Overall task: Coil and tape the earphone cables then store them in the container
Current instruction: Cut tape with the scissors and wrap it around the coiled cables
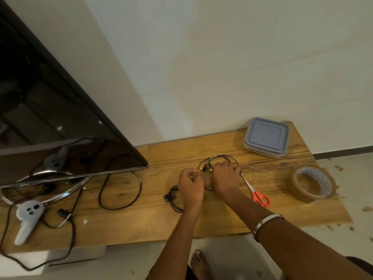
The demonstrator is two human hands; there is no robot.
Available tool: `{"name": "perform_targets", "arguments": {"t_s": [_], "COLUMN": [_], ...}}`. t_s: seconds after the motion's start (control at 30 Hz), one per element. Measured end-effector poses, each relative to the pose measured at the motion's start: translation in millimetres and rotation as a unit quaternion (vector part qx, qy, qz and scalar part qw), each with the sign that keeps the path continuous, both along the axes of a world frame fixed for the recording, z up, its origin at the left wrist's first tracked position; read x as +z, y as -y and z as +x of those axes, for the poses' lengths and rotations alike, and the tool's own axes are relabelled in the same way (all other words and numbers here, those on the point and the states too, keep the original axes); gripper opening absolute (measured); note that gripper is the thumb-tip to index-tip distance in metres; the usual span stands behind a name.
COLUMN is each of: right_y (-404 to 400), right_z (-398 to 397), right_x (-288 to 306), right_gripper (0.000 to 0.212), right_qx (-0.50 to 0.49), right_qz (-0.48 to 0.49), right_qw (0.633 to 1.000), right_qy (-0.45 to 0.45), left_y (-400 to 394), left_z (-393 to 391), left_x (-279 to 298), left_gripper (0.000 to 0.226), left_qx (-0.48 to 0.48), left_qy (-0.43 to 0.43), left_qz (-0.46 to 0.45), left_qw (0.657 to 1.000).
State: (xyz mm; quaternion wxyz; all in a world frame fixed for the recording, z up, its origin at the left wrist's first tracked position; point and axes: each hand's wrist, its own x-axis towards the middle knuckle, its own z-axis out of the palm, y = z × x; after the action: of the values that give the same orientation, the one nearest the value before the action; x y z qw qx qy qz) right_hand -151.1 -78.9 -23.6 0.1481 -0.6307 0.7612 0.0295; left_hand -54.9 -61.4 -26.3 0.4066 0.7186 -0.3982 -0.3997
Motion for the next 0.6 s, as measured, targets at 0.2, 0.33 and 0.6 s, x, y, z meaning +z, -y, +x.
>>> {"name": "perform_targets", "arguments": {"t_s": [0.2, 0.33, 0.6], "right_y": [-2.7, -9.0, -15.5], "right_z": [-9.7, -16.2, -14.5], "right_x": [-13.3, -14.8, -16.6], "right_gripper": [0.027, 0.027, 0.031], "right_qx": [0.033, 0.048, 0.071], "right_qz": [-0.059, -0.050, -0.037], "right_qw": [0.998, 0.997, 0.997], "right_qy": [0.001, 0.032, 0.001], "left_y": [2.1, -0.7, -12.3], "left_z": [15.7, 19.8, 22.8], "left_x": [-0.1, -1.4, 5.8], "left_gripper": [0.032, 0.028, 0.031], "left_qx": [0.008, 0.006, -0.013], "left_qy": [0.019, 0.020, 0.033], "left_qz": [-0.035, -0.037, -0.033], "left_qw": [0.999, 0.999, 0.999]}}
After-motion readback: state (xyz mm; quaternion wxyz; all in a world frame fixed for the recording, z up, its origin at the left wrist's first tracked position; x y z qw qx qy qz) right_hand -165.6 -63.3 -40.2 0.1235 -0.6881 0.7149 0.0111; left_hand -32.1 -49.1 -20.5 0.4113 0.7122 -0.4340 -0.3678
